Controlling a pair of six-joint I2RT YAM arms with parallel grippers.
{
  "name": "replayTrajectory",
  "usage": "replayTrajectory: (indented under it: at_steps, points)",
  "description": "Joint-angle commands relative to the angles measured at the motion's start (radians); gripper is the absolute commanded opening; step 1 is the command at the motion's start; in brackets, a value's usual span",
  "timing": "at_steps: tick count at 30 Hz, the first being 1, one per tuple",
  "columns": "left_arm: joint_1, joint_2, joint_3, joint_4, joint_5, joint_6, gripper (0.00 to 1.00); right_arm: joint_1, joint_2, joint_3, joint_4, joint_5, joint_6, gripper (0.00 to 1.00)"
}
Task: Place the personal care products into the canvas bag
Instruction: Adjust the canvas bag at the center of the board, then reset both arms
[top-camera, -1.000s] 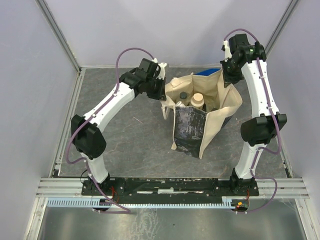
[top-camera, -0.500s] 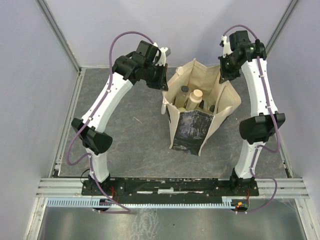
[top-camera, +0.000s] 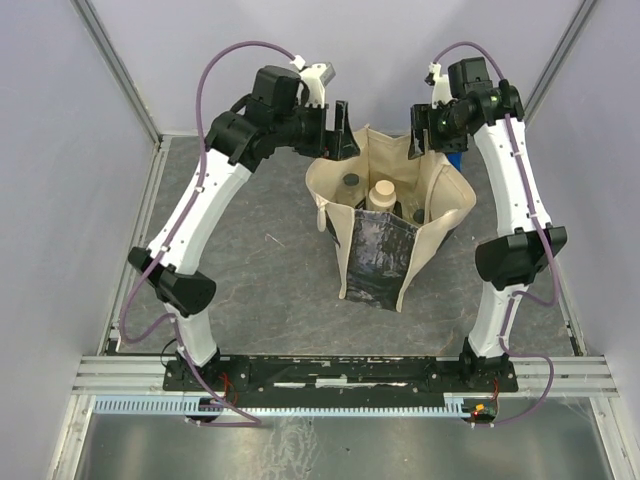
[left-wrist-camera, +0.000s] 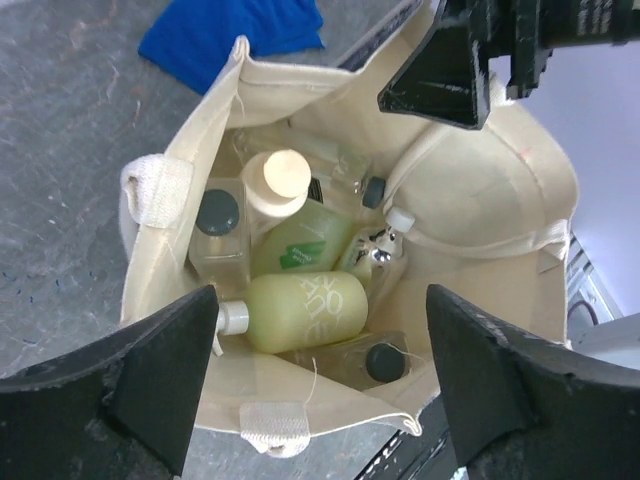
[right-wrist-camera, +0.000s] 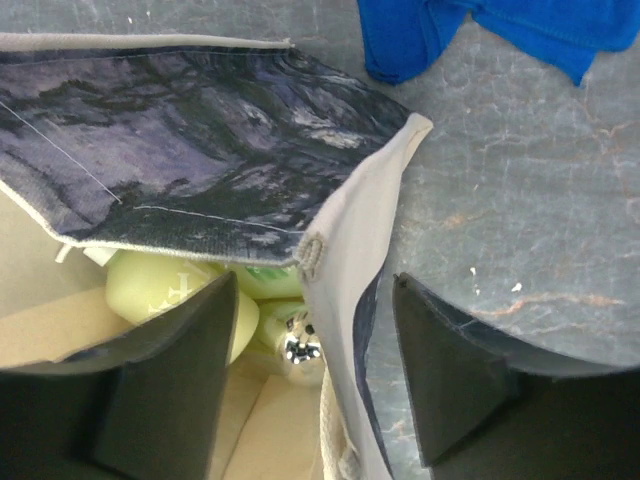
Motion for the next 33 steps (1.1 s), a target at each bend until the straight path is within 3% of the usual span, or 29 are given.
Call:
replayTrajectory:
  at_steps: [1,4,9,15,20,26,33]
  points:
    - [-0.003,-0.089,-0.008,0.090,-0.085,0.016,0.92,-0.001,-0.087,-0.002,0.055,0.069,-0.016,0.88]
    - [-0.001,-0.108,-0.022,0.090,-0.173,0.025,0.94,-0.002,-0.115,-0.007,0.052,0.135,-0.019,1.00]
    - [0.008,-0.152,-0.074,0.099,-0.364,0.012,0.95,-0.024,-0.191,-0.054,0.093,0.237,-0.016,1.00]
    - [0.014,-0.159,-0.090,0.048,-0.481,0.025,0.98,-0.117,-0.245,-0.092,0.122,0.233,-0.004,1.00]
    - [0.015,-0.189,-0.157,0.052,-0.583,-0.002,0.99,-0.204,-0.324,-0.237,0.238,0.228,0.019,1.00]
    - [0.014,-0.213,-0.185,0.069,-0.631,0.024,0.99,-0.286,-0.380,-0.402,0.331,0.228,0.041,1.00]
    - [0.014,-0.214,-0.186,0.076,-0.633,0.045,1.00,-0.296,-0.375,-0.411,0.330,0.226,0.037,1.00]
